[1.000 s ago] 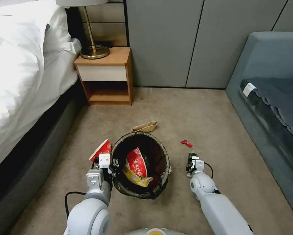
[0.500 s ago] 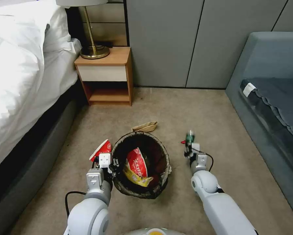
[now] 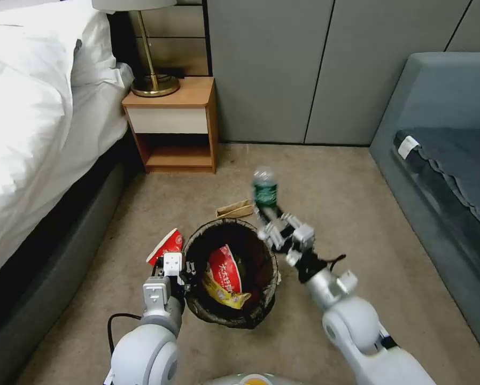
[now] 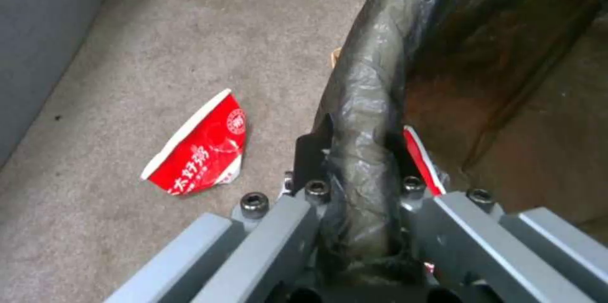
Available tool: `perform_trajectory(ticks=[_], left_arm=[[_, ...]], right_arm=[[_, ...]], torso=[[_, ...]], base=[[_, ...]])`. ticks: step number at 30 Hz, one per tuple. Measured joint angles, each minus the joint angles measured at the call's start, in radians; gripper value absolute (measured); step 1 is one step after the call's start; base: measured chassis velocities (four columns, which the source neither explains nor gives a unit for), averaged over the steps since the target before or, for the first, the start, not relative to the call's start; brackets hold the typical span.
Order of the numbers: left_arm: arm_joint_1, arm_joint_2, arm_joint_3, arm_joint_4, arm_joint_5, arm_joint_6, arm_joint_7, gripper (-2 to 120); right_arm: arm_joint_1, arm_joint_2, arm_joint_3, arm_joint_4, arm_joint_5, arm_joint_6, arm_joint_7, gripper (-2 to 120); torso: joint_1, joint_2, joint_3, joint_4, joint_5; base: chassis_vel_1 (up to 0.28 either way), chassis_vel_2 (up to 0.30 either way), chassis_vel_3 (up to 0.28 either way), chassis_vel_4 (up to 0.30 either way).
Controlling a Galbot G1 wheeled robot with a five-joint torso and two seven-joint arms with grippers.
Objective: Pick up the trash bin, then pick up the garbage from the floor and place it into the trash bin.
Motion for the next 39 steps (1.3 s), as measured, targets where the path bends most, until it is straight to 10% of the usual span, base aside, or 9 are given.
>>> perform_trajectory(ticks=[20,39], left_arm=[[-0.005,-0.007,0.004,-0.003,-0.004,0.003,-0.002,0],[0.018,-0.016,0.02,-0.028,-0.056,0.022,-0.014,0]], right_arm=[[-0.054,0.031,-0.066,-0.177,-0.114,0.08,-0.047,22],[-0.025,0.06,-0.075,-0.169,-0.124,0.066,-0.016,91]], torso=[[0.0,0.0,0.0,0.0001,0.0],[0.0,0.0,0.0,0.0001,0.0]], base=[[0.0,0.0,0.0,0.0],[0.0,0.0,0.0,0.0]])
